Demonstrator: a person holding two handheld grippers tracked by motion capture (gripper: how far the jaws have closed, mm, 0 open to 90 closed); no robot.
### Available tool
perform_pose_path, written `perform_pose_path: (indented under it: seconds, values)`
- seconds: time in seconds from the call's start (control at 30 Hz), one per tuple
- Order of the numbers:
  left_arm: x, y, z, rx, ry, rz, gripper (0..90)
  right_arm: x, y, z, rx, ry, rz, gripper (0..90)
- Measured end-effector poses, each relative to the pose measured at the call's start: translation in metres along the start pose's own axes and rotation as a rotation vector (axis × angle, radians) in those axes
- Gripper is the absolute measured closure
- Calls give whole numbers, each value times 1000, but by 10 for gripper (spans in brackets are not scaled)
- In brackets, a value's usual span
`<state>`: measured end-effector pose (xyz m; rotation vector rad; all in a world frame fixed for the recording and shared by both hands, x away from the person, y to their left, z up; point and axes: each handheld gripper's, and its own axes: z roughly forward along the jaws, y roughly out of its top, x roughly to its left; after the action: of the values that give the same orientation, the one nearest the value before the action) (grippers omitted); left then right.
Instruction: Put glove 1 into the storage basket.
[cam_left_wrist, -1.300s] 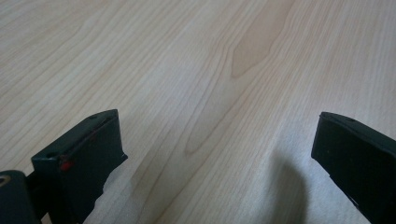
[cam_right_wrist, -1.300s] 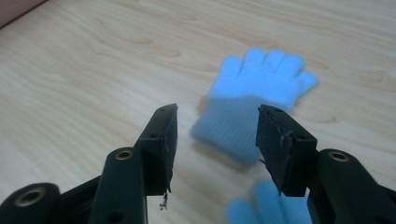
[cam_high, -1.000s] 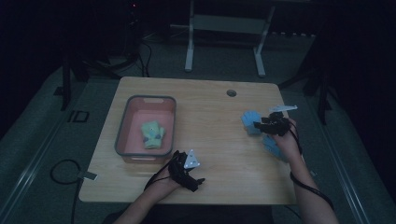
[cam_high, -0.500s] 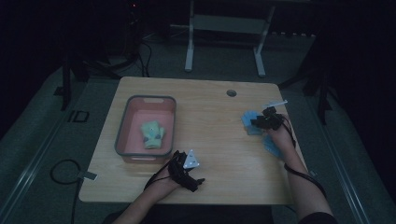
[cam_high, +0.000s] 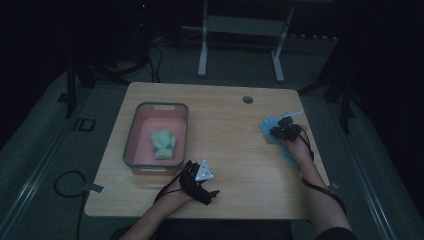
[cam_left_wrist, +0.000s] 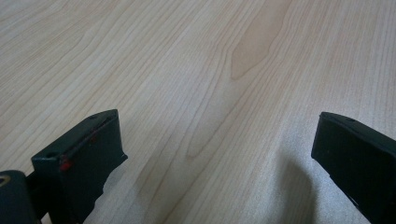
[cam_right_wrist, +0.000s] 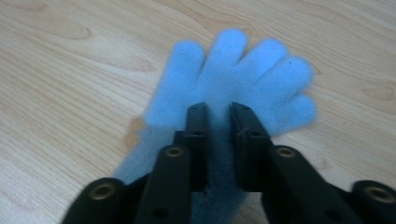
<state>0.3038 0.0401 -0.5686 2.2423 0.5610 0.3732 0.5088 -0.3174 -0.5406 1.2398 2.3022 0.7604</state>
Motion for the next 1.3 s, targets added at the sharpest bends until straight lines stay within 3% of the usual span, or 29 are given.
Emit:
perform_pose_path:
  seconds: [0.2,0.4,0.7,1.07,1.3]
  values:
    - [0,0,0,4,-3,4,24,4,4,-5,13,-16,54,840]
    - [0,0,1,7,0,3,24,22,11,-24,-31,13,59,852]
    - [0,0,1,4,1,1,24,69,24,-64,-139,73,36,853]
    - [1,0,0,0,6,2,24,128,20,-109,-193,114,15,854]
    - [0,0,0,-4,1,4,24,154,1,-113,-180,159,72,855]
